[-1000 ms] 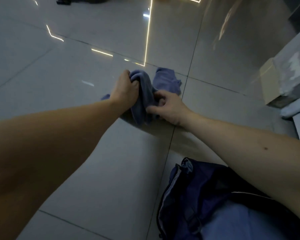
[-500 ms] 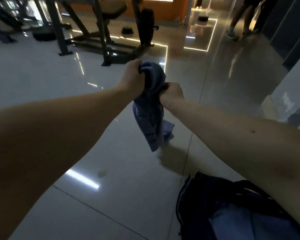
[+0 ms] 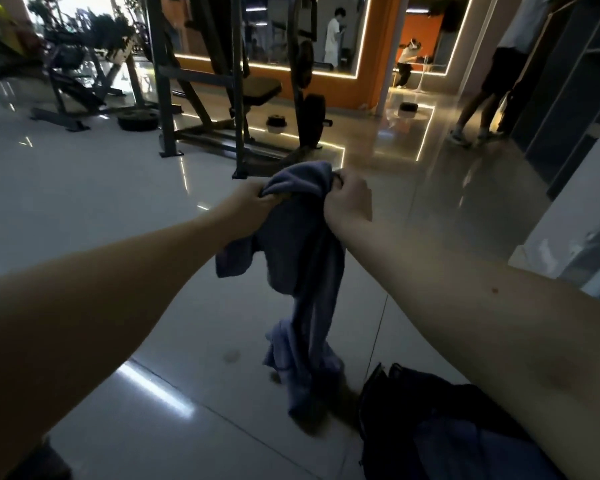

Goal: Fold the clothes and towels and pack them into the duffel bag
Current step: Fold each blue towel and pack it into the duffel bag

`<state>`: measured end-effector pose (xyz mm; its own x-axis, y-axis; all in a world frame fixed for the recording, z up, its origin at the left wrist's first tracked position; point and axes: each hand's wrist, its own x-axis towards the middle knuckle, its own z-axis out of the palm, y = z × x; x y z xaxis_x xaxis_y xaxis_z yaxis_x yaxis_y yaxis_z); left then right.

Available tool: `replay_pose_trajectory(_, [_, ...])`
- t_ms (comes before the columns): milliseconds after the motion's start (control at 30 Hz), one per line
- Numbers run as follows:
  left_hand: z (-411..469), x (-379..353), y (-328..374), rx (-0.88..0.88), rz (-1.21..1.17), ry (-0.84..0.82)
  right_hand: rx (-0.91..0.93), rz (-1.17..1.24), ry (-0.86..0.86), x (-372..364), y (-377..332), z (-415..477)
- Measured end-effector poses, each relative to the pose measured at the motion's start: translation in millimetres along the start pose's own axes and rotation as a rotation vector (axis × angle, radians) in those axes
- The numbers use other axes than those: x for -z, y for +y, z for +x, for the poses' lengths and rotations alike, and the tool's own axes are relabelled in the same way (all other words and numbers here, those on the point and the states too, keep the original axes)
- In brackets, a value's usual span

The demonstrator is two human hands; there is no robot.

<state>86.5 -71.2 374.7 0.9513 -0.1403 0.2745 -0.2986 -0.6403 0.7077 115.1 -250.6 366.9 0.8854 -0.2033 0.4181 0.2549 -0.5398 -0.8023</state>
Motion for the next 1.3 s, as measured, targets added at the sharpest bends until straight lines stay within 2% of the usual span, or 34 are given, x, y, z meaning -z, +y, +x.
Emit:
replay_pose_trajectory(67, [-21,2,-12,0.130,-0.008,-0.157,0.019,0.028,-0.061,-6,4,-21])
replay_pose_trajectory(133, [-40,3,-28,0.175,0.031,-0.237,0.017,0.067,-0.154,-13,6,-41])
replay_pose_trajectory(200, [-55,1,-42,0.226,-0.085,-0.172,0.003,0.098,-0.240,-20,7,-58])
replay_pose_trajectory(267, [-70,-3,-48,0.306,-0.306,-0.080,-0.062,0.161,-0.324,-25,15,-72])
replay_pose_trajectory(333, [-80,-7,-55,0.373,-0.437,-0.009,-0.123,0.258,-0.496,-30,26,-90])
replay_pose_trajectory(400, [-88,-10,-63,0.423,-0.385,0.022,-0.229,0.367,-0.663,-34,35,-108])
replay_pose_trajectory(467, [-93,-9,-64,0.400,-0.265,0.018,-0.332,0.419,-0.790,-34,38,-116])
replay_pose_trajectory(533, [-95,-6,-63,0.333,-0.175,0.007,-0.265,0.377,-0.882,-34,34,-117])
replay_pose_trajectory(633, [-98,2,-71,0.309,-0.116,-0.081,-0.235,0.304,-0.788,-36,26,-121])
replay_pose_trajectory(800, [-116,18,-83,0.393,0.110,-0.406,-0.426,0.248,-0.616,-34,37,-110])
replay_pose_trajectory(900, [-128,27,-86,0.546,0.133,-0.661,-0.593,0.356,-0.706,-32,39,-108])
replay_pose_trajectory(967, [-134,38,-91,0.660,0.061,-0.761,-0.682,0.452,-0.822,-29,35,-108])
replay_pose_trajectory(1033, [-138,49,-92,0.811,-0.149,-0.832,-0.716,0.474,-0.889,-28,30,-107])
replay_pose_trajectory(1100, [-137,57,-94,0.896,-0.302,-0.837,-0.735,0.484,-0.868,-33,26,-108])
replay_pose_trajectory(1133, [-137,59,-95,0.917,-0.301,-0.822,-0.738,0.493,-0.846,-37,26,-108])
replay_pose_trajectory(1200, [-133,61,-104,0.905,-0.102,-0.759,-0.693,0.476,-0.823,-46,27,-104])
replay_pose_trajectory(1300, [-126,65,-132,0.728,0.479,-0.699,-0.624,0.382,-0.768,-64,31,-95])
